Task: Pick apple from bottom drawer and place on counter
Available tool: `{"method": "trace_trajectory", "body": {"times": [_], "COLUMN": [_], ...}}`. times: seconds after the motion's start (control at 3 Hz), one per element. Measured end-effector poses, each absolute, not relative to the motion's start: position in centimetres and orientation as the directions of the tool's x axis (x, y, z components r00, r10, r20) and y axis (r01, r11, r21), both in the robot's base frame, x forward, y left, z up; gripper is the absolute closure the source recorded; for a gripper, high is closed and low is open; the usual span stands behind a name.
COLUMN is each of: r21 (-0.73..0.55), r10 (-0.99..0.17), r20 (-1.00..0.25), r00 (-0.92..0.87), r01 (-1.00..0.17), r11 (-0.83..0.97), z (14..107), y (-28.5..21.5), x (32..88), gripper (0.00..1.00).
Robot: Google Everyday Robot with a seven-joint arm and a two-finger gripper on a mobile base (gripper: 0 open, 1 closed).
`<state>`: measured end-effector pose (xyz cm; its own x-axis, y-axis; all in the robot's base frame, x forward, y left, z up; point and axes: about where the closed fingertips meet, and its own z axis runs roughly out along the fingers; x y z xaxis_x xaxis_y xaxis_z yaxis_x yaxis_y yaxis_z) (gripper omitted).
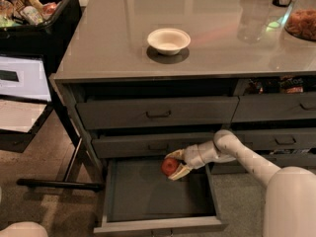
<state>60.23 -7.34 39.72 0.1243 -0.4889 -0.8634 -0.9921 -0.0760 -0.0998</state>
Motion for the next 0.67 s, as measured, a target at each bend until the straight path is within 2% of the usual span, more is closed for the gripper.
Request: {"method": "trace_trajectory", "body": {"times": [0.33, 0.67], "r21": [-0.131, -0.22], "r10": [-0.475, -0.442], "r20": [-0.863, -0.86], "r00": [0.17, 0.255], "r01": [-0.985, -0.967], "r11": [-0.116, -0.13], "z": [42.3, 47.9], "y": [-7.4, -8.1], "x": [58.6, 55.5], "gripper": [1.0, 1.0]}}
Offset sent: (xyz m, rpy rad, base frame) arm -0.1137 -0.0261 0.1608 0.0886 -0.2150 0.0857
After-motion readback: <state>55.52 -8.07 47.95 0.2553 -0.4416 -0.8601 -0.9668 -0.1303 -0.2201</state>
